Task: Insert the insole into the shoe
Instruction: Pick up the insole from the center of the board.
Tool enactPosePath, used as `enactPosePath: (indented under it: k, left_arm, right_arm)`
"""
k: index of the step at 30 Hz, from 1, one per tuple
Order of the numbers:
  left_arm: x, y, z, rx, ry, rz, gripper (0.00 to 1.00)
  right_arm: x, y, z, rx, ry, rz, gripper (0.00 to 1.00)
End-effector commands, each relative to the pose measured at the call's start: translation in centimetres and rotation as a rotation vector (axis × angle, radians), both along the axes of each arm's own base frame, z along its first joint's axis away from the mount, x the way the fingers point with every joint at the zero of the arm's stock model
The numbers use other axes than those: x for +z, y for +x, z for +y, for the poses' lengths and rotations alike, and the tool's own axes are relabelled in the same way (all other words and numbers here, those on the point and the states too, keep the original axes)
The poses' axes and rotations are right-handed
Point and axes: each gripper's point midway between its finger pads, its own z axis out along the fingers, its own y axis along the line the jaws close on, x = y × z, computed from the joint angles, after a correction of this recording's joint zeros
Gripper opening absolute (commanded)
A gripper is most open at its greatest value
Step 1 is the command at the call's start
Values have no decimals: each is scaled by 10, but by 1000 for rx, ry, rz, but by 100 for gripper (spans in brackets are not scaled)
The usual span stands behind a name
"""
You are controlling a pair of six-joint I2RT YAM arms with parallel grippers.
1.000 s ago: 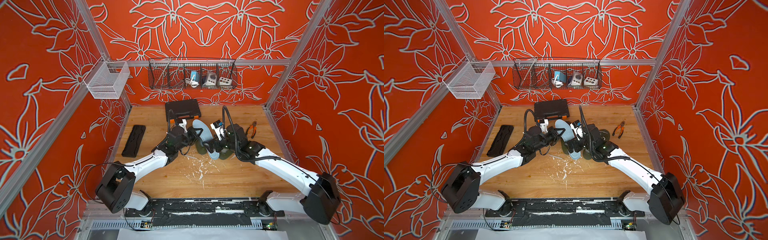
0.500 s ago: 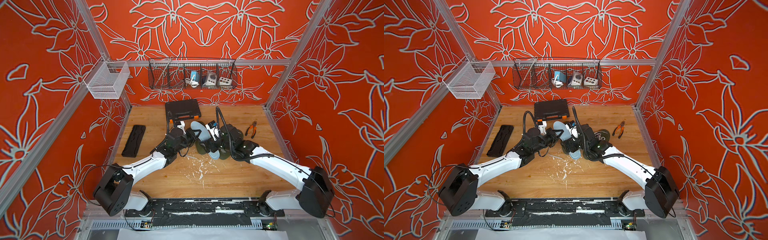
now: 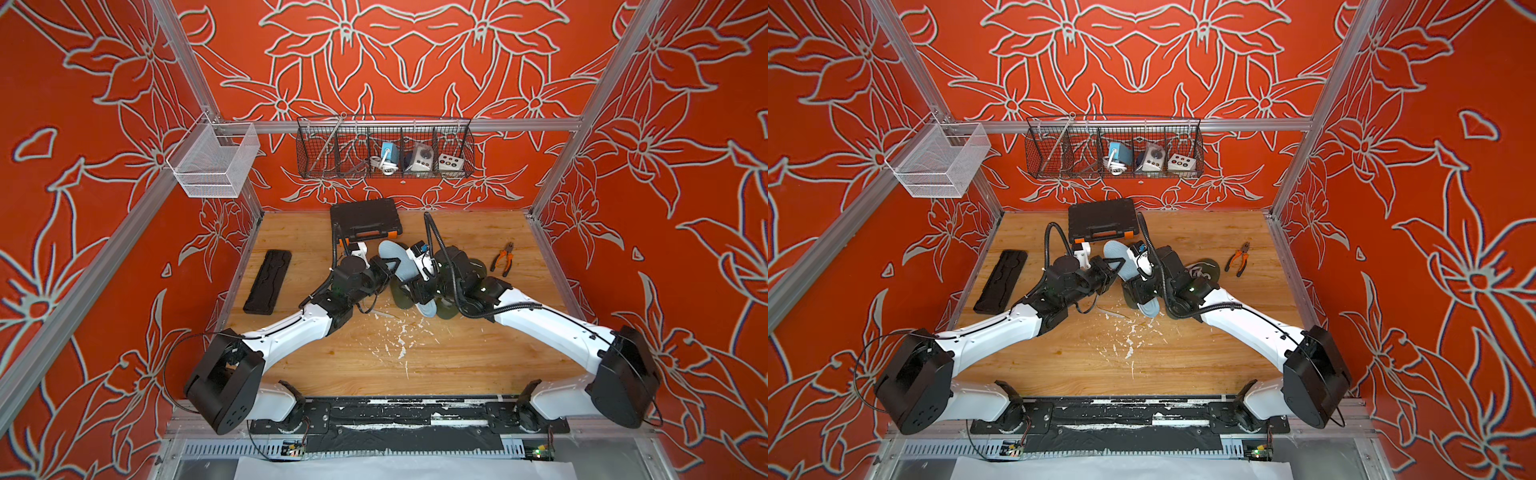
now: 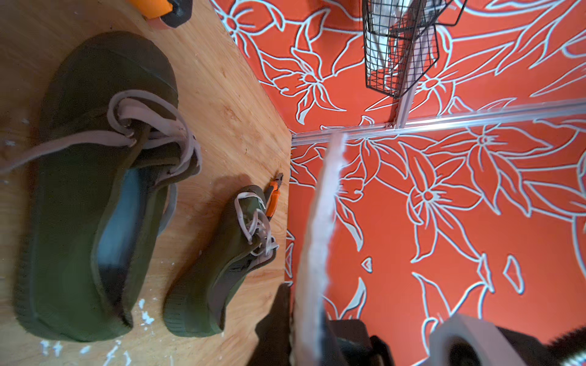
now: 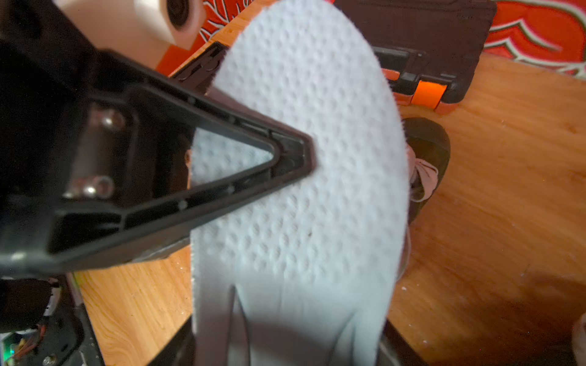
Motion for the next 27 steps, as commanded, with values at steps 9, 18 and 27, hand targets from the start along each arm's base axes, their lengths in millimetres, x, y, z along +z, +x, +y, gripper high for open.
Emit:
enactPosePath:
  k: [9,18,27]
  left_arm:
    - [17,8,7,-5,183,-85,68]
    - [0,15,-56,-459,762,-483,59]
    - [-25,22,-127,-811,1254,-970,61]
  right_arm:
    - [-6,6,-54,-169,-70,162,37]
    - [-3,8,-181,-493,-167,247,31]
    - [7,4,-248,-660,-126,279,29]
